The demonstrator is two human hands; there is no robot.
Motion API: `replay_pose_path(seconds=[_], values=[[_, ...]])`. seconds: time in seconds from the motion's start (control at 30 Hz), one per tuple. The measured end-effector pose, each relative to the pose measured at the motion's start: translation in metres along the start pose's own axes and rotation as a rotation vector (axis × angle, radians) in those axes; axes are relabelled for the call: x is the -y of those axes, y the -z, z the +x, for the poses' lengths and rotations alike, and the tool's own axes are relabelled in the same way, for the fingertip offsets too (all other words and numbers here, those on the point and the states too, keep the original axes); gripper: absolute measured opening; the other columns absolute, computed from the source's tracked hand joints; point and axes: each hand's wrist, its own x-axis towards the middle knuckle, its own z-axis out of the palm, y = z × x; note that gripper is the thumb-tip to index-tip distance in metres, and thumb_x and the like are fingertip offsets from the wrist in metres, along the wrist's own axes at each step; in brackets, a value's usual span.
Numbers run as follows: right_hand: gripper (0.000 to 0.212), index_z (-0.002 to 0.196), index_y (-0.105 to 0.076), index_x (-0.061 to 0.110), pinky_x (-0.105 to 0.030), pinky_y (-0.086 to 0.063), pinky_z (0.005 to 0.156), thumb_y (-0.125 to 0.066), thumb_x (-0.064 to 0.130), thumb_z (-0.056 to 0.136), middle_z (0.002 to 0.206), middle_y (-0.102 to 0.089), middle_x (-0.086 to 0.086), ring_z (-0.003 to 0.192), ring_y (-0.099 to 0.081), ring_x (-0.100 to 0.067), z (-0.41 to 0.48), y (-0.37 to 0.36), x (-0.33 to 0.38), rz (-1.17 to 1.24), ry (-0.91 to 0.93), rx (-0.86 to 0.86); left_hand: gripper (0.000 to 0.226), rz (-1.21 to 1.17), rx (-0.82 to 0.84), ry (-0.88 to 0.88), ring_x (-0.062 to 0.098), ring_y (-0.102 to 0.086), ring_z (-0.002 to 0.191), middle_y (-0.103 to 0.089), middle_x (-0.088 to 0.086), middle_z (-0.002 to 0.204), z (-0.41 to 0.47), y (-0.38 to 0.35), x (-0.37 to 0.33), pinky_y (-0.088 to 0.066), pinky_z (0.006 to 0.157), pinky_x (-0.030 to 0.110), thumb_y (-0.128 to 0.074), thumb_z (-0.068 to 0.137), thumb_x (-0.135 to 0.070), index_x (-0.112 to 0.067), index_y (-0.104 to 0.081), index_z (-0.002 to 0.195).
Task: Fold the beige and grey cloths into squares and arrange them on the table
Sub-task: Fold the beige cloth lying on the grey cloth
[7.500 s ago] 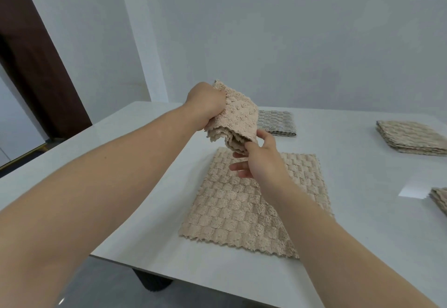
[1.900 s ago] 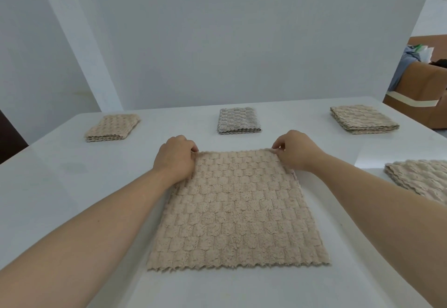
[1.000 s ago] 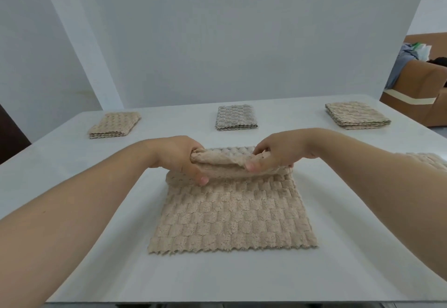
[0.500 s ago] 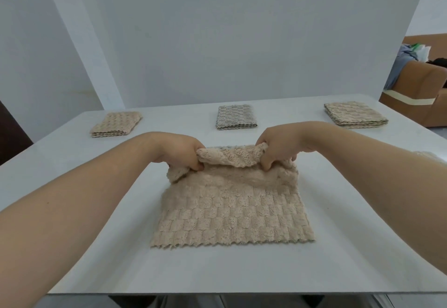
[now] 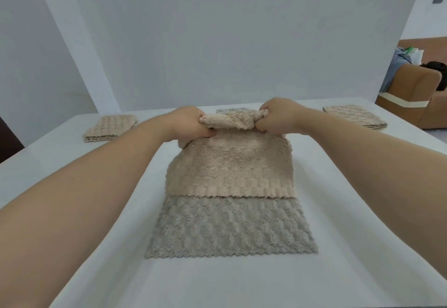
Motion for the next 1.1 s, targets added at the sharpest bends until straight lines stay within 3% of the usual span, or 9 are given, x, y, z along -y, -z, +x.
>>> replay_pose_path(seconds=[0.07,0.17,0.3,0.4,0.5,0.63,0.87,0.93,1.1], values=[[0.017,0.085,-0.06,0.002,-0.033,-0.046,0.061,-0.059,0.019,0.082,0.08,-0.064,-0.008,0.073,-0.058,-0.026,0.008,-0.007,-0.006,-0.038,0.01,-0.067,0.025,0.06,-0.085,-0.012,0.02,-0.06,0.063,-0.062,0.0,0.065,0.009,-0.009,0.005,-0.041,0.055,0.027,-0.072,0.088,-0.038,-0.015,-0.065,0.079],[0.021,0.103,-0.059,0.011,-0.035,-0.052,0.069,-0.058,0.021,0.085,0.098,-0.063,-0.006,0.088,-0.06,-0.026,0.015,-0.023,-0.017,-0.106,0.01,-0.12,0.031,0.097,-0.194,-0.023,0.022,-0.063,0.081,-0.066,0.001,0.085,0.018,-0.022,0.018,-0.042,0.059,0.028,-0.078,0.081,-0.039,-0.012,-0.066,0.09],[0.038,0.113,-0.051,0.017,-0.03,-0.045,0.063,-0.069,0.025,0.081,0.11,-0.054,-0.006,0.093,-0.056,-0.023,0.018,-0.039,-0.033,-0.066,0.0,-0.165,0.041,0.07,-0.266,-0.028,0.021,-0.057,0.094,-0.062,-0.003,0.101,0.019,-0.033,0.033,-0.041,0.068,0.031,-0.085,0.075,-0.037,-0.015,-0.065,0.104],[0.041,0.111,-0.052,0.016,-0.027,-0.044,0.055,-0.075,0.022,0.078,0.104,-0.057,-0.004,0.086,-0.059,-0.021,0.008,-0.041,-0.04,0.038,-0.021,-0.156,0.029,0.001,-0.302,-0.029,0.018,-0.058,0.09,-0.06,-0.008,0.097,0.012,-0.037,0.047,-0.041,0.065,0.027,-0.083,0.078,-0.031,-0.021,-0.065,0.099],[0.026,0.101,-0.056,0.016,-0.026,-0.044,0.051,-0.073,0.013,0.081,0.09,-0.06,0.0,0.071,-0.058,-0.015,-0.011,-0.043,-0.045,0.091,0.016,-0.168,0.01,-0.061,-0.382,-0.03,0.013,-0.061,0.083,-0.065,-0.013,0.085,0.002,-0.042,0.063,-0.039,0.062,0.02,-0.074,0.084,-0.018,-0.023,-0.065,0.085],[0.012,0.088,-0.06,0.018,-0.025,-0.038,0.055,-0.072,0.017,0.085,0.082,-0.061,0.003,0.071,-0.054,-0.012,-0.036,-0.05,-0.053,0.098,0.082,-0.238,0.02,-0.068,-0.39,-0.098,0.001,-0.059,0.078,-0.067,-0.014,0.084,-0.021,-0.054,0.075,-0.042,0.064,0.02,-0.066,0.084,-0.005,-0.025,-0.067,0.085],[0.022,0.08,-0.057,0.024,-0.018,-0.038,0.069,-0.067,0.005,0.075,0.087,-0.057,0.005,0.084,-0.054,-0.009,-0.072,-0.079,-0.07,0.088,0.187,-0.246,0.039,-0.023,-0.393,-0.245,0.014,-0.064,0.096,-0.067,-0.009,0.092,-0.051,-0.078,0.09,-0.053,0.085,0.038,-0.062,0.07,0.007,-0.031,-0.061,0.08],[0.026,0.079,-0.056,0.023,-0.016,-0.038,0.071,-0.066,0.001,0.071,0.087,-0.056,0.005,0.083,-0.053,-0.012,-0.08,-0.087,-0.073,0.079,0.242,-0.296,0.041,-0.048,-0.441,-0.26,0.014,-0.066,0.101,-0.067,-0.01,0.091,-0.055,-0.083,0.091,-0.052,0.087,0.035,-0.063,0.069,0.008,-0.033,-0.058,0.075],[0.022,0.082,-0.058,0.017,-0.028,-0.043,0.073,-0.063,-0.003,0.073,0.086,-0.056,0.003,0.079,-0.051,-0.017,-0.096,-0.095,-0.076,0.053,0.285,-0.414,0.034,-0.108,-0.515,-0.253,0.003,-0.064,0.111,-0.069,-0.012,0.094,-0.06,-0.091,0.094,-0.051,0.091,0.027,-0.064,0.069,0.009,-0.024,-0.058,0.072]])
